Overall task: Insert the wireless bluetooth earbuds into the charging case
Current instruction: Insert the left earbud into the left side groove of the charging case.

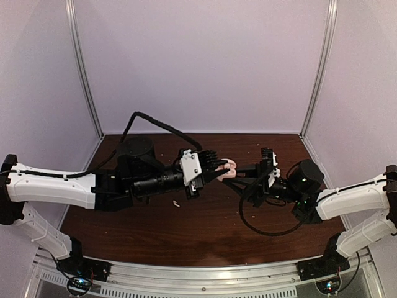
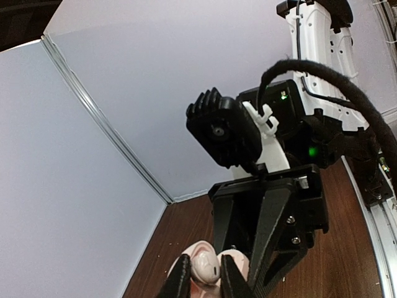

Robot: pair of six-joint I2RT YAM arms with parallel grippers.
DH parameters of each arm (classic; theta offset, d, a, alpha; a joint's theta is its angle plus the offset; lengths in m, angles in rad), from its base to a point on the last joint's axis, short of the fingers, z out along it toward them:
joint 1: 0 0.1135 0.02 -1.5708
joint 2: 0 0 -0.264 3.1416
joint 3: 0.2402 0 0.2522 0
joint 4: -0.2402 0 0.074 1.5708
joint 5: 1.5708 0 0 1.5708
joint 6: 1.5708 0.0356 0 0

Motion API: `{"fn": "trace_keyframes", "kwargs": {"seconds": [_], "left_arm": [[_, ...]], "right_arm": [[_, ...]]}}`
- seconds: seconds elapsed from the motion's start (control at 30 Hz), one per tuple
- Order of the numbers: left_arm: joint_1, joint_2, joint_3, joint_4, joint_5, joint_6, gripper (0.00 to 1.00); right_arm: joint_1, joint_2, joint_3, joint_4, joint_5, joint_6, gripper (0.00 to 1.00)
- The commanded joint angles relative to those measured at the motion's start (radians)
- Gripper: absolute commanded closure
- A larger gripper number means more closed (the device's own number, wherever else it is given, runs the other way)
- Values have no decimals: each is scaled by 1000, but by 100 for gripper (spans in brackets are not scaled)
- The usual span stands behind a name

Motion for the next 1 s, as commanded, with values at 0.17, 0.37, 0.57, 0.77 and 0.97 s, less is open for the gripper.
{"fn": "trace_keyframes", "kwargs": {"seconds": [0.17, 0.37, 0.57, 0.77, 0.97], "left_arm": [[-3, -30, -5, -21, 8, -30, 82], [-4, -41, -15, -28, 47, -22, 82], [-4, -20, -2, -59, 31, -17, 78], [-4, -1, 14, -70, -11, -49, 76], [-4, -18, 3, -48, -47, -58, 65]], "right_arm": [[5, -21, 9, 57, 23, 18, 100], [7, -5, 15, 66, 32, 45, 100], [7, -8, 23, 52, 18, 34, 100], [7, -17, 28, 29, -9, 11, 100], [7, -17, 27, 16, 4, 2, 100]]}}
